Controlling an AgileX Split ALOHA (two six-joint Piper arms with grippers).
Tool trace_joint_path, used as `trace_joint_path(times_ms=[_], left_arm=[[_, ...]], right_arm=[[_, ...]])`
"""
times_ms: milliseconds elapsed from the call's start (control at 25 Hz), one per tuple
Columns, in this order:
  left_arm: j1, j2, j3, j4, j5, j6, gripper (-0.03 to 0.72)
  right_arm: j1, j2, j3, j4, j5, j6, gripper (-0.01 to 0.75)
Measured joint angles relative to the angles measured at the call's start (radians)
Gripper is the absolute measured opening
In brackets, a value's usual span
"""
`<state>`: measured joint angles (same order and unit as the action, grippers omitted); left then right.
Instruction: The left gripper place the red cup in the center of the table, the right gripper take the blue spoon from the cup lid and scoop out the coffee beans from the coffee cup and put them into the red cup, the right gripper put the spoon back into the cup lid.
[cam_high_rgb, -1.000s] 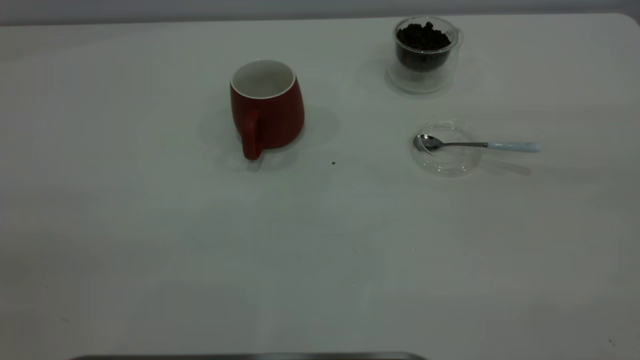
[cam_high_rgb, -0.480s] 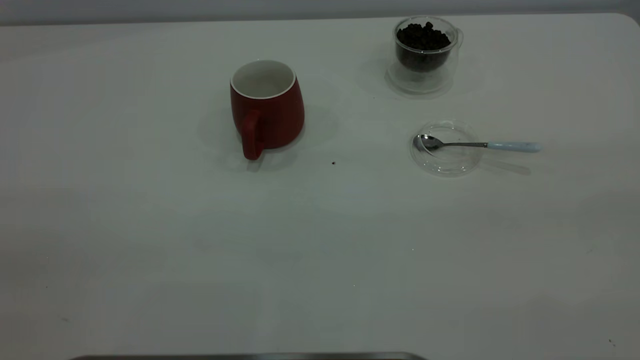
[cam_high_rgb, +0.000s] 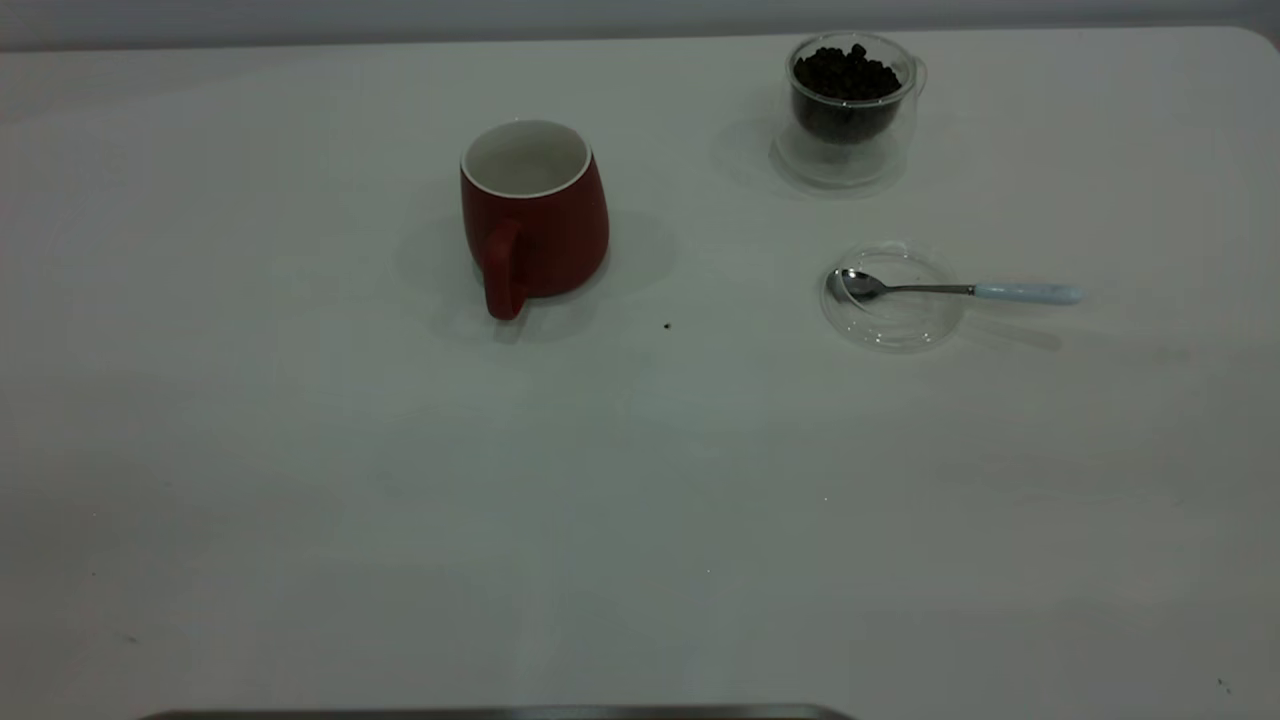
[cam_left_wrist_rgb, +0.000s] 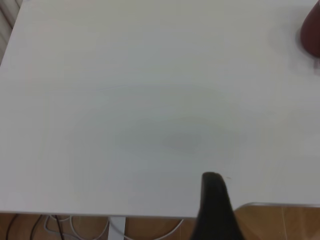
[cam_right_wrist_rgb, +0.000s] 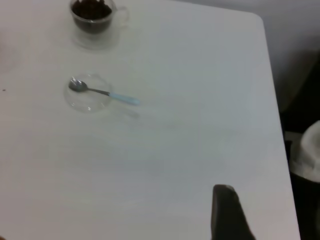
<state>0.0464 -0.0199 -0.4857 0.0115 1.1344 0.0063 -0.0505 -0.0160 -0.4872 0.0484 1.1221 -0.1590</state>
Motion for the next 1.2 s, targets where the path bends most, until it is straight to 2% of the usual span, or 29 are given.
trace_joint_path(times_ms=[280,1200], left_arm=[[0.0,0.0,0.0,0.0,0.0,0.0,0.586],[0.0,0.0,0.0,0.0,0.0,-0.006,0.586]], right_arm=[[0.0,0.0,0.012,-0.058,0.005,0.081,0.449],[0.0,0.0,0.012,-0.055,0.005,0.081,0.449]])
